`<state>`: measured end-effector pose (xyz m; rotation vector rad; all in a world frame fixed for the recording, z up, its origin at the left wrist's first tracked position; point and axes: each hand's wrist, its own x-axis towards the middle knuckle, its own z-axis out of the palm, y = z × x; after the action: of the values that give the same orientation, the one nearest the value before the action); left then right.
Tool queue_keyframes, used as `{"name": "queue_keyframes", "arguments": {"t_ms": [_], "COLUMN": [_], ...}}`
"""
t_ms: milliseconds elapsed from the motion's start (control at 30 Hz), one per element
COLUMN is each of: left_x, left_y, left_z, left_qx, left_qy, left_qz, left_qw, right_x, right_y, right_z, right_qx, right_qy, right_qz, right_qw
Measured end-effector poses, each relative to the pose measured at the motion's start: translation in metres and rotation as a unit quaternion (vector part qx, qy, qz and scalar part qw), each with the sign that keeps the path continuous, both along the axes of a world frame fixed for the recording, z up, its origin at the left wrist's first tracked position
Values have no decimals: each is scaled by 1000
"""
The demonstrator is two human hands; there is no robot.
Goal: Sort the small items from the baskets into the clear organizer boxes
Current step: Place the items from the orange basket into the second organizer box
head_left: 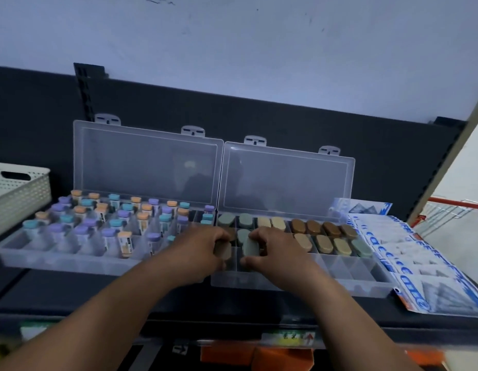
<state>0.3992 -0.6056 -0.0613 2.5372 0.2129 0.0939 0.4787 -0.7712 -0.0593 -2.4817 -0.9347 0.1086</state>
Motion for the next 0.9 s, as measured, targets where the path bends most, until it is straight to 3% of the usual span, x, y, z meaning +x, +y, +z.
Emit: {"name": "queue_keyframes", "arguments": {"t_ms": [300,667,833,900], "left_x": [6,-6,-35,-49], "left_y": [-1,-1,-5,1], "left_z": [-2,-2,12,17], "left_qx": [82,33,172,249], "left_qy": [28,-31,-125,-112], "left_qz": [-14,3,55,90], "left_qw": [996,999,976,958], "right_x": [5,-3,-15,-22], "right_y": [5,3,11,20], "right_z": [-4,5,20,22], "right_qx": [-34,-19,-25,-34], "right_qy": [8,8,-123,-164], "right_qz": [10,11,50,81], "right_qw": [999,1000,991,983]}}
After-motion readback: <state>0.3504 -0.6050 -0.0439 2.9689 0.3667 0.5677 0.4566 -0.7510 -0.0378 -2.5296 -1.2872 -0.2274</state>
